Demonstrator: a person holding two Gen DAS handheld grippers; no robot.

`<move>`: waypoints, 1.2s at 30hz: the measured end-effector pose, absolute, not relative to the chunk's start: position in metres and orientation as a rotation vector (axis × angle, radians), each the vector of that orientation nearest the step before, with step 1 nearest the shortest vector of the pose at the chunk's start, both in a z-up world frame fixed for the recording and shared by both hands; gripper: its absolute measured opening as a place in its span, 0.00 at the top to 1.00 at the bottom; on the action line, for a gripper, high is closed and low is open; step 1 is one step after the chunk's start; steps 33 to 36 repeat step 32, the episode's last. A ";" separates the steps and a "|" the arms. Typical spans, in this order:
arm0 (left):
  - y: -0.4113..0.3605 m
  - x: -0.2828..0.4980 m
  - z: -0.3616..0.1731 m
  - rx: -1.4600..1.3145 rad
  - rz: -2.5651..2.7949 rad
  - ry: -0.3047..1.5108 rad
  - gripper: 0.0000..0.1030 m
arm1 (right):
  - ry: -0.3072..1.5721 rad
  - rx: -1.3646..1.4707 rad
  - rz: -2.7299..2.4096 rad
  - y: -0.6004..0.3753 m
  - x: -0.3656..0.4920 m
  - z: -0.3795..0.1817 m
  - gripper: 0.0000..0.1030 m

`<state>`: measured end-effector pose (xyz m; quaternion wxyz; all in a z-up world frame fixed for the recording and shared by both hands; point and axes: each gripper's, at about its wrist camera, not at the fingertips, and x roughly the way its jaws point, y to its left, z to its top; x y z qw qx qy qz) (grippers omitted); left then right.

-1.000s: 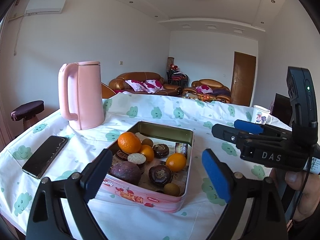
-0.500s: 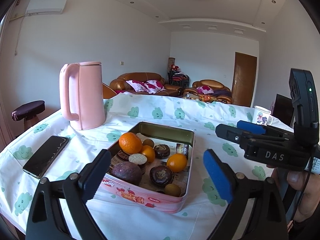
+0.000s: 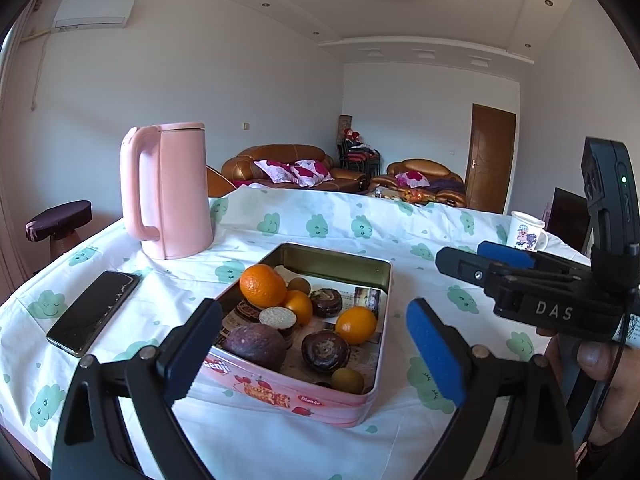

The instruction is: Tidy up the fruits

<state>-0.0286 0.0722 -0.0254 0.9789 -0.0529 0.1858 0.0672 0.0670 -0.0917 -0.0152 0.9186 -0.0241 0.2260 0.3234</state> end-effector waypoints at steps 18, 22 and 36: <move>0.068 -0.027 -0.017 -0.099 0.181 0.364 0.00 | 0.457 -0.039 0.656 -0.101 0.068 -0.014 0.26; 0.066 -0.024 -0.018 -0.097 0.201 0.370 0.00 | 0.457 -0.031 0.652 -0.106 0.068 -0.015 0.26; 0.064 -0.023 -0.021 -0.095 0.197 0.369 0.00 | 0.469 -0.022 0.643 -0.113 0.068 -0.021 0.26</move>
